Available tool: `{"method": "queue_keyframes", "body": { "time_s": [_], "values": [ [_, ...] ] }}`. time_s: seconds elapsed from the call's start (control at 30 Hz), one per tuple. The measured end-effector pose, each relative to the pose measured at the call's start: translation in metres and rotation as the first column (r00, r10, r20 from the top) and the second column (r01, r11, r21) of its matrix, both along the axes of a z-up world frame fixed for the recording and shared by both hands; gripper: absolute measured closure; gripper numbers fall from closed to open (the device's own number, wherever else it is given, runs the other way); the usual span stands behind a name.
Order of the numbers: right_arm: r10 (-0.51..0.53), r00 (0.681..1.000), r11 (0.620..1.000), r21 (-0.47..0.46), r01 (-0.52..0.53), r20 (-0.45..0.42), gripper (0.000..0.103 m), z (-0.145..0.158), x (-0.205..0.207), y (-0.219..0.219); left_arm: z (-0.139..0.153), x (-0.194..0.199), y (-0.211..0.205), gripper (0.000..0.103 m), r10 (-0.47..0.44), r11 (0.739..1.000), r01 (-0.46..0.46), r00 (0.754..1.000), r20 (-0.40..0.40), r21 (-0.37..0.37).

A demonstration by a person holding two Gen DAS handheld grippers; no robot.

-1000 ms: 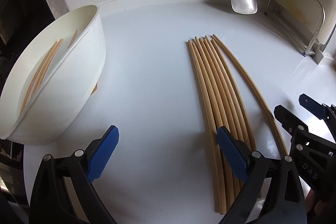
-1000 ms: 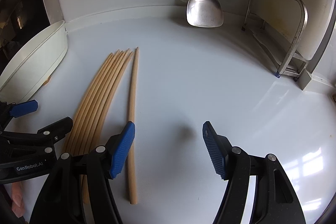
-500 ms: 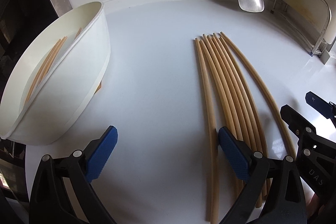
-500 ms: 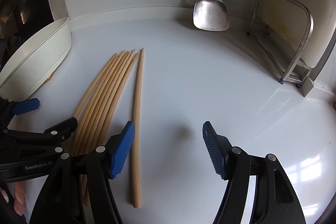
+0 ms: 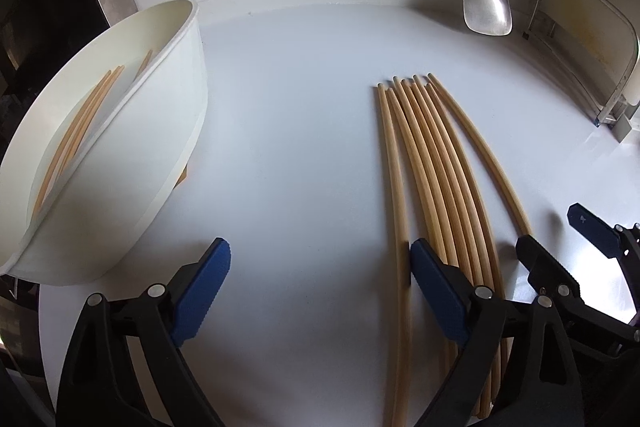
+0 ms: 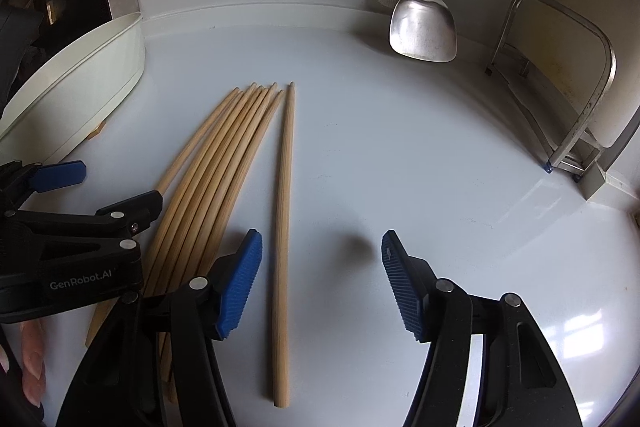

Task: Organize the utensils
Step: 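Lower the left tool onto one chopstick and close while the right tool grasps another, then lift and carry the chopstick in the left tool into the basin while the right tool carries its own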

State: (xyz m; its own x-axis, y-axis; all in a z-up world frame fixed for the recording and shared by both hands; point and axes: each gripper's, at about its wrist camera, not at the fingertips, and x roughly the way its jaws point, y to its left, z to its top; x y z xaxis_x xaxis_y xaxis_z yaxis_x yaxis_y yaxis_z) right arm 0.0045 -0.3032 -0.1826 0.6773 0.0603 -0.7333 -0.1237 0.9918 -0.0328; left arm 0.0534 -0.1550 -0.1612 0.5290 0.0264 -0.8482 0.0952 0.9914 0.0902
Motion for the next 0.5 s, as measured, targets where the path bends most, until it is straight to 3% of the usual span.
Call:
{"method": "queue_keyframes", "body": {
  "time_s": [0.23,0.4,0.5],
  "values": [
    [0.036,0.999,0.998,0.045,-0.035,-0.018,0.072,0.001,-0.002,0.004,0.003,-0.005,-0.007,0.048,-0.058,0.997,0.058,0.998,0.008,-0.051],
    [0.075,0.997,0.997,0.024,-0.075,-0.020,0.094,0.002,-0.003,0.013,0.005,-0.008,-0.013,0.078,-0.090,0.995,0.091,0.996,0.016,-0.045],
    [0.073,0.997,0.997,0.034,-0.072,-0.029,0.097,0.003,0.000,0.013,0.005,-0.010,-0.017,0.095,-0.112,0.993,0.113,0.994,0.015,-0.045]
  ]
}}
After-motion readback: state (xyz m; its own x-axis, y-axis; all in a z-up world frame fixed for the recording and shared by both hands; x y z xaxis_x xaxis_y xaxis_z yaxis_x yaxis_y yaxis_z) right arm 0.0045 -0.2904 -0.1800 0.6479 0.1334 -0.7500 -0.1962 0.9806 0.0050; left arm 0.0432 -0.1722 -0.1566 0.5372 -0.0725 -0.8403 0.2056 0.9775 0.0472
